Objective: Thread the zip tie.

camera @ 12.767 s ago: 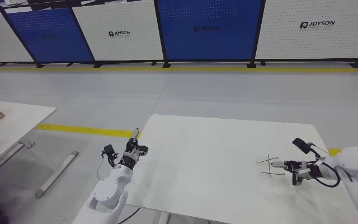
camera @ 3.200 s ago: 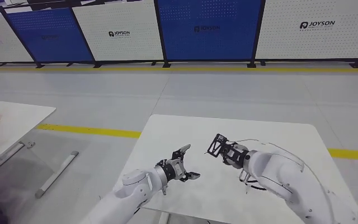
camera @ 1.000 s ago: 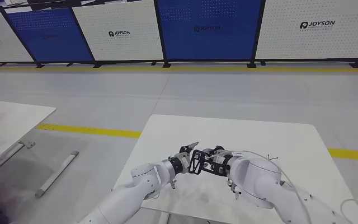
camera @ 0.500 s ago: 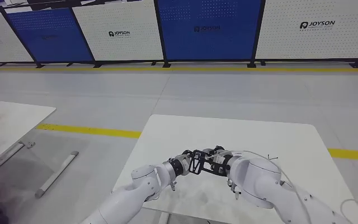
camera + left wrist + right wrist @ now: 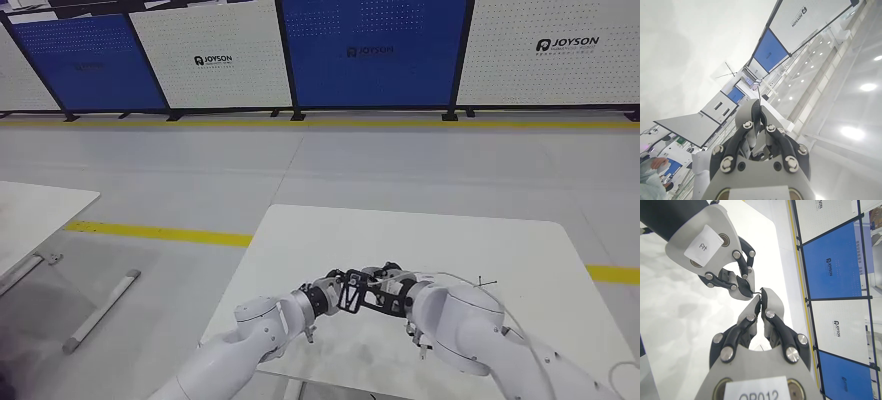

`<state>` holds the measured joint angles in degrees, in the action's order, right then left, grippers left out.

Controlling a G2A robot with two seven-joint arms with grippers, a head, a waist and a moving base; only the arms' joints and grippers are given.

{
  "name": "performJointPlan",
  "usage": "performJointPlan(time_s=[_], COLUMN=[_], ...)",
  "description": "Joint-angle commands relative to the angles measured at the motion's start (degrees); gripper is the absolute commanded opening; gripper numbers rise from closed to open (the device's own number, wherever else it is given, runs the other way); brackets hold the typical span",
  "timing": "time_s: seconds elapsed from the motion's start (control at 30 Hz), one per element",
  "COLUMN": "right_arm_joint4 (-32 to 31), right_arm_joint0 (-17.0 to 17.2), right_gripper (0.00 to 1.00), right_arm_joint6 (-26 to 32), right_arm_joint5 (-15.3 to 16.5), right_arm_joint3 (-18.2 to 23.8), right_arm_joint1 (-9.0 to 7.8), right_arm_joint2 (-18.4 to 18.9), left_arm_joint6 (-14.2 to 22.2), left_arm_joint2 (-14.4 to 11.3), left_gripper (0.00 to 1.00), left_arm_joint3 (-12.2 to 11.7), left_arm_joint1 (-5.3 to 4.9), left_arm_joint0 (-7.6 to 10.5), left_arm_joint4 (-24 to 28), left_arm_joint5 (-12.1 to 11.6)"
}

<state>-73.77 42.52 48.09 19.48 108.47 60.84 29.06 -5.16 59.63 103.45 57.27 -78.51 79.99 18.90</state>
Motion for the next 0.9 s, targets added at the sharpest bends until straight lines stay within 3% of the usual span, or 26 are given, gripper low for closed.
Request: performJointPlan(time_s=[0.0, 0.2, 0.37, 0.43, 0.57, 0.87], right_arm_joint4=[-0.03, 0.37, 2.04, 6.09, 9.20, 9.20], right_arm_joint0=[0.76, 7.55, 15.27, 17.98, 18.37, 18.37], right_gripper=[1.00, 1.00, 1.00, 1.00, 1.00, 1.00], right_arm_joint6=[-0.11, -2.98, -4.85, -4.81, -1.88, -1.88], right_arm_joint5=[0.00, -0.79, -1.08, -0.60, 0.00, 0.00], right_arm_joint3=[0.45, 3.13, 4.87, 4.19, 3.11, 3.11], right_arm_joint1=[-0.37, -2.94, -5.35, -6.02, -6.29, -6.29], right_arm_joint2=[1.02, 8.77, 16.53, 19.55, 20.87, 20.87], left_arm_joint6=[-0.65, -3.03, -5.98, -7.44, -9.92, -9.92], left_arm_joint2=[0.15, 0.13, -1.37, -2.12, -3.98, -3.98], left_gripper=[0.00, 0.00, 0.00, 0.00, 0.00, 0.00], left_arm_joint3=[0.11, 0.02, 0.81, 1.01, 0.71, 0.71], left_arm_joint1=[0.08, 0.34, 0.56, 0.68, 1.16, 1.16], left_arm_joint0=[-0.25, -0.38, -0.96, -1.25, -1.69, -1.69], left_arm_joint4=[-1.19, -6.01, -16.93, -21.70, -28.95, -28.95], left_arm_joint5=[-1.16, -3.39, -8.07, -9.64, -13.06, -13.06])
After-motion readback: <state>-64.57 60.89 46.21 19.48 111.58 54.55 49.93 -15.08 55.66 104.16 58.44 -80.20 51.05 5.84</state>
